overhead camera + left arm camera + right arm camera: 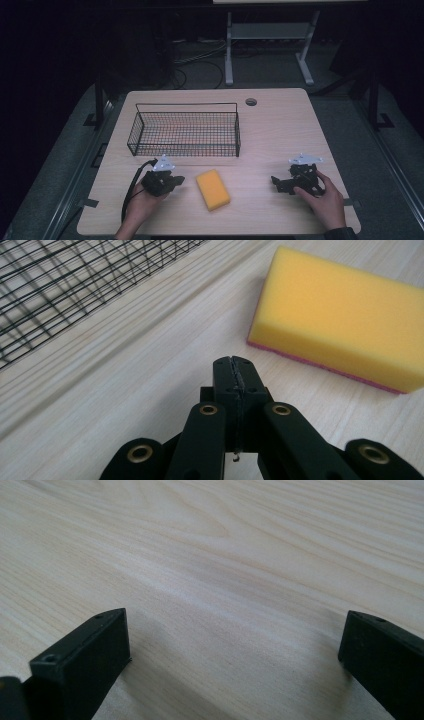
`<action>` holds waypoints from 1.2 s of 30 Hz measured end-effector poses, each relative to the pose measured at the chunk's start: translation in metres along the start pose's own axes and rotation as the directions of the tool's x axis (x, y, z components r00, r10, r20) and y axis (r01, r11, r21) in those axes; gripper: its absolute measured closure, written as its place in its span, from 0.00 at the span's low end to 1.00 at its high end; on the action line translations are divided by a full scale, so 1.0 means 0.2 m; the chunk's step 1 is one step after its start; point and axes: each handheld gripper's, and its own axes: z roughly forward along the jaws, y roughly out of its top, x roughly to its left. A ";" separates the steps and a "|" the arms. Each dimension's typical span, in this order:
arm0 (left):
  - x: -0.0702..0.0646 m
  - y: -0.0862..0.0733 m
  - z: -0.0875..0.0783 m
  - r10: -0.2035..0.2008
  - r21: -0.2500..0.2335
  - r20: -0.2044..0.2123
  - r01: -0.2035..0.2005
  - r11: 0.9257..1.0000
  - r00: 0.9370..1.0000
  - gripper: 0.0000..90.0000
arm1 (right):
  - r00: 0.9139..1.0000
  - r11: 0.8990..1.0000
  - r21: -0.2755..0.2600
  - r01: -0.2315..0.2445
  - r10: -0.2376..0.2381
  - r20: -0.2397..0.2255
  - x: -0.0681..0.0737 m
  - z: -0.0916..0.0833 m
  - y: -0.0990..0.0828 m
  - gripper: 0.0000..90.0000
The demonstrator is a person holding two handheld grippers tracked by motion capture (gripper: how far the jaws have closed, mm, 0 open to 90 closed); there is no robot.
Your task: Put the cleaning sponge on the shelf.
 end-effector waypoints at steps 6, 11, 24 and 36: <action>-0.02 0.02 0.03 0.015 0.011 0.016 -0.015 1.000 1.000 1.00 | 1.000 1.000 0.000 0.000 0.000 0.000 0.00 0.00 0.00 0.00; -0.05 0.05 0.07 0.034 0.016 0.029 -0.035 0.999 0.999 1.00 | 1.000 1.000 0.000 0.000 0.000 0.000 0.00 0.00 0.00 0.00; -0.09 0.10 0.14 0.059 0.029 0.052 -0.061 0.998 0.997 1.00 | 1.000 1.000 0.000 0.000 0.000 0.000 0.00 0.00 0.00 0.00; -0.09 0.16 0.19 0.070 0.022 0.059 -0.071 0.997 0.996 1.00 | 1.000 1.000 0.000 0.000 0.000 0.000 0.00 0.00 0.00 0.00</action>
